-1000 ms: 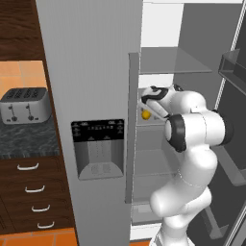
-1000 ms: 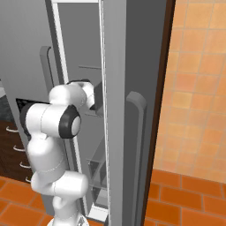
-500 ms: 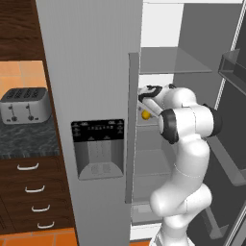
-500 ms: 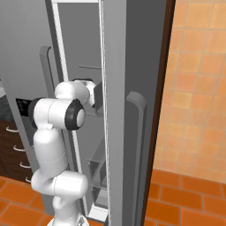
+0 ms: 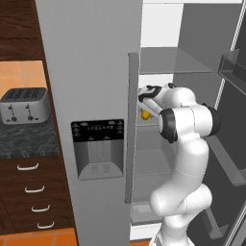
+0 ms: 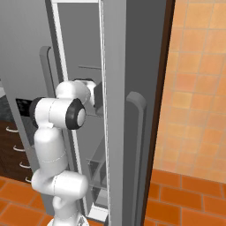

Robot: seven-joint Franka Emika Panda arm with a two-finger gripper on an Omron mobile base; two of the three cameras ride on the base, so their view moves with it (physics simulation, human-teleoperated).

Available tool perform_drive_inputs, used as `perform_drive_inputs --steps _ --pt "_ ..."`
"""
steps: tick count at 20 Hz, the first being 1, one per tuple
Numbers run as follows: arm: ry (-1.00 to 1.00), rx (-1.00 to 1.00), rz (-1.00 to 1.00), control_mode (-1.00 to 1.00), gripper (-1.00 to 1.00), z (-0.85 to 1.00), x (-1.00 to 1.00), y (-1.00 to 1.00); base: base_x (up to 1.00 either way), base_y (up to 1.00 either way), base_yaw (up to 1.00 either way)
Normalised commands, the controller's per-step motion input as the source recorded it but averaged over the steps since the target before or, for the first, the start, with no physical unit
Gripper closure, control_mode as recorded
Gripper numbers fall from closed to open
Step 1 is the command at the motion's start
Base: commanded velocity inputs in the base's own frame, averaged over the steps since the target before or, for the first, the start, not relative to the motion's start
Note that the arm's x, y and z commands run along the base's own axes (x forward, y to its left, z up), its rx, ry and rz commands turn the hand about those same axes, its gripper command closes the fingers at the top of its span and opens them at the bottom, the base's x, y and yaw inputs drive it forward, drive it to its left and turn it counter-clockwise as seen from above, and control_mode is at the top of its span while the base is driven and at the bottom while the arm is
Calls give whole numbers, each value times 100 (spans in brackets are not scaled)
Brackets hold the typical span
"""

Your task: Place one lemon and one fish in each tupperware on the nearby counter, to pack two identical lunches.

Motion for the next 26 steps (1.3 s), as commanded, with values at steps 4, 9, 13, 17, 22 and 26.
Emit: perform_drive_inputs --steps 4,9,13,17,22,26 --pt "3 0 0 -100 100 -20 -11 16 0 0 0" --pt "-5 -1 -2 -100 100 -6 -72 4 0 0 0" --pt "-17 -5 -2 -100 100 -9 -100 0 0 0 0" --pt "-12 -1 -5 -100 100 15 -100 3 0 0 0" --pt "-7 0 -9 -100 100 59 -100 0 0 0 0" --pt "1 0 -14 -100 100 78 -100 6 0 0 0"
